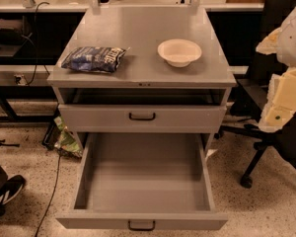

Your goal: Place blue chip bag into middle drawer

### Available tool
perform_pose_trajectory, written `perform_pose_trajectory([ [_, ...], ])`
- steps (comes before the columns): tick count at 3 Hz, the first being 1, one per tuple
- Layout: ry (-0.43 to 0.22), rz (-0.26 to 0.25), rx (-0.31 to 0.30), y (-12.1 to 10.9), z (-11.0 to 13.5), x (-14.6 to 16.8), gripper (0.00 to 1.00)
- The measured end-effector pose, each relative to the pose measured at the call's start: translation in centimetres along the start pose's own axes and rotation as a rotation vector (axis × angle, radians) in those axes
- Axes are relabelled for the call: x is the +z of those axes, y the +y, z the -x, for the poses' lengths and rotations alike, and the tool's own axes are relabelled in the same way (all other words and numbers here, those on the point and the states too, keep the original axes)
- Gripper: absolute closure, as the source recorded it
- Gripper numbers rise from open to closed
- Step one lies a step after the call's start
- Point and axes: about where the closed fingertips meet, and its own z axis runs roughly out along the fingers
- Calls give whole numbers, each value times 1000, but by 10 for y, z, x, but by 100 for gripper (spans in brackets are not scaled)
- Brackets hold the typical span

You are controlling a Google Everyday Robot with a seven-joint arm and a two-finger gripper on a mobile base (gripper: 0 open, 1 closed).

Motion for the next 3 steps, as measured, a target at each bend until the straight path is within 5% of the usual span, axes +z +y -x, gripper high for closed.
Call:
perform_pose_trajectory([
  [1,0,0,0,0,0,0,0],
  [3,-145,-95,55,-63,47,27,0],
])
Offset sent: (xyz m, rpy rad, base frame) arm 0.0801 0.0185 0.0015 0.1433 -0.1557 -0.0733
